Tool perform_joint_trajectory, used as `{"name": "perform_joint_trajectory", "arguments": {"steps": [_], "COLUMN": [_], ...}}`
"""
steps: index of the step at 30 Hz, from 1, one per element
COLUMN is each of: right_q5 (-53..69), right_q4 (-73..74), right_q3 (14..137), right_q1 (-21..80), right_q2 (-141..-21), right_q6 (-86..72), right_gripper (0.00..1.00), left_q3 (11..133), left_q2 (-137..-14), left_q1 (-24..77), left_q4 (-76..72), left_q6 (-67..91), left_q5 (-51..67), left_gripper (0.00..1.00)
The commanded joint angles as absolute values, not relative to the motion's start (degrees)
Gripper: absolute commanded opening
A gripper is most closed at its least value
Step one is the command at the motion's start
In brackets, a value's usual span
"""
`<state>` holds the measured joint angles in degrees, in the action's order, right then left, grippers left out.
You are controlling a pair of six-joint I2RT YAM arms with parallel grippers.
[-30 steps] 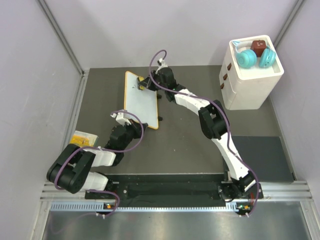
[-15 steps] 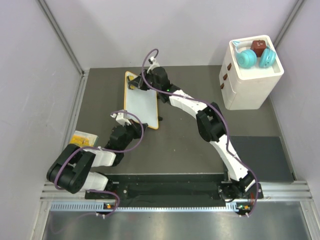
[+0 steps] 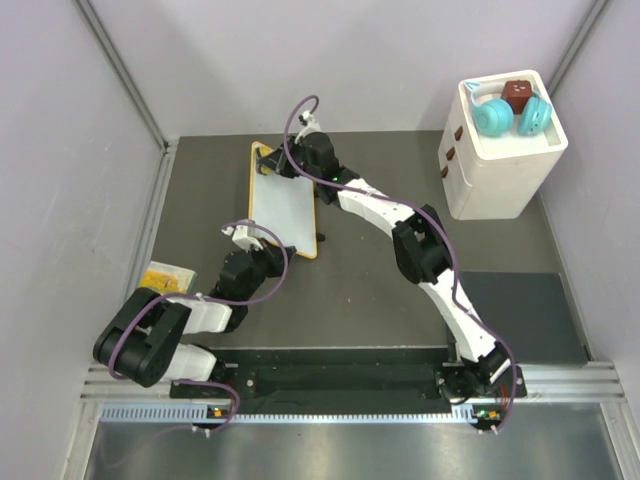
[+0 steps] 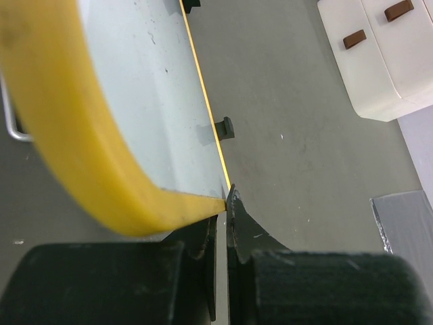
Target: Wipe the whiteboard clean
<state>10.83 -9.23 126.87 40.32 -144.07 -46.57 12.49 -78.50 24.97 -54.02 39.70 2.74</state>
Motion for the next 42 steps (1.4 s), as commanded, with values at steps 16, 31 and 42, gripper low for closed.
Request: {"name": "perform_joint_trajectory", "arguments": {"steps": [16, 31, 42], "right_q5": [9.8, 5.4, 11.0], "right_q4": [-4.7, 1.5, -10.6], "right_q3": [122.6, 125.5, 126.0], "right_q1": [38.2, 32.2, 30.2], "right_q2": [-146.3, -149.1, -152.4], "right_q6": [-44.6, -48.3, -56.2], "right_gripper": [0.0, 0.0, 0.0], "left_q3": [11.3, 11.3, 11.1], "left_q2": [-78.5, -78.6, -78.7], "left_q1": [26.9, 27.2, 27.3], "left_q4": [-50.8, -51.2, -51.5], "left_q6": [34.6, 34.5, 34.4], "left_q5": [7.5, 7.9, 8.2], "left_gripper": [0.0, 0.0, 0.0]}}
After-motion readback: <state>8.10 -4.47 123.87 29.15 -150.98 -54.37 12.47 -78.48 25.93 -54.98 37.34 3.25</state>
